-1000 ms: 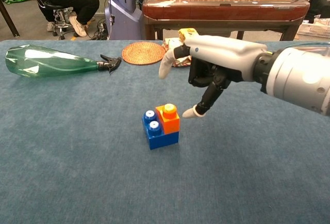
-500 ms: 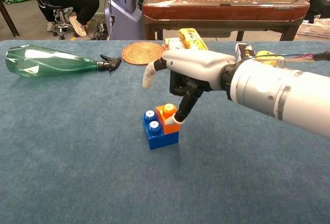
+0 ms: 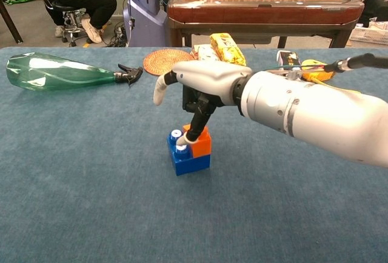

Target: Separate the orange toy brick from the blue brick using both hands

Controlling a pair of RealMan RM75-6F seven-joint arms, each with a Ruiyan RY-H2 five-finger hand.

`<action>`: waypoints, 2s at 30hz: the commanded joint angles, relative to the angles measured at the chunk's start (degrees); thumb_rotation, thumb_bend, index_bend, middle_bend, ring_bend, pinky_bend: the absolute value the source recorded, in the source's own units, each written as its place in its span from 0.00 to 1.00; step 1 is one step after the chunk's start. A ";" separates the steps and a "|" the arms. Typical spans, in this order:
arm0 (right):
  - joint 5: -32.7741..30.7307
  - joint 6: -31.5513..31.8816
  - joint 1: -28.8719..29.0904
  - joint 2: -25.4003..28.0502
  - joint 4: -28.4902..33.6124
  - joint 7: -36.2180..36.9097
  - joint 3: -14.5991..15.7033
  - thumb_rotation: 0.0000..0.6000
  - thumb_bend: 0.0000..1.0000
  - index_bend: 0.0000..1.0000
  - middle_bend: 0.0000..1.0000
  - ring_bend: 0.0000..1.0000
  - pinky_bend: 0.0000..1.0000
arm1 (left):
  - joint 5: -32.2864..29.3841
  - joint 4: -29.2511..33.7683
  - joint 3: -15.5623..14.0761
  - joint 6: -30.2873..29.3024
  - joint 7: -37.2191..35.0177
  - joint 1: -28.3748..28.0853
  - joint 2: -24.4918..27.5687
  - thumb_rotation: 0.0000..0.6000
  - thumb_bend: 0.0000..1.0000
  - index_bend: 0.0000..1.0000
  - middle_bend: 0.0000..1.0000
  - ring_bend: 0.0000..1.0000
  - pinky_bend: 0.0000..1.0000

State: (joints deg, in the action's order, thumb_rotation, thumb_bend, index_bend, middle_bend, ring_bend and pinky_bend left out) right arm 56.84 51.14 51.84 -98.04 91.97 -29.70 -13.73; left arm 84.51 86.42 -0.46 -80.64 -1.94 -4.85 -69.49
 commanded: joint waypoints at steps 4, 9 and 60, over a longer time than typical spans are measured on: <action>-1.34 -0.22 0.95 -0.68 -1.36 -0.38 0.46 1.00 0.00 0.29 1.00 1.00 1.00 | -0.23 -0.37 -0.04 0.00 -0.40 0.22 -0.04 1.00 0.00 0.23 0.19 0.23 0.59; -2.11 -0.10 1.15 -0.73 -1.87 -0.33 1.28 1.00 0.00 0.29 1.00 1.00 1.00 | -0.09 -0.55 -0.15 0.04 -0.50 0.29 -0.19 1.00 0.00 0.23 0.19 0.23 0.59; -7.97 2.17 -0.43 3.55 -9.03 2.06 1.46 1.00 0.00 0.29 1.00 1.00 1.00 | 0.13 0.62 -0.51 0.79 1.17 0.20 -0.46 1.00 0.00 0.23 0.20 0.23 0.59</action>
State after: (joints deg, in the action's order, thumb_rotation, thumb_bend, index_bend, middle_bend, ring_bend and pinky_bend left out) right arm 48.95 53.40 51.42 -94.53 82.96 -27.80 -12.16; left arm 84.64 87.05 -0.97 -79.86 -0.77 -4.65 -69.94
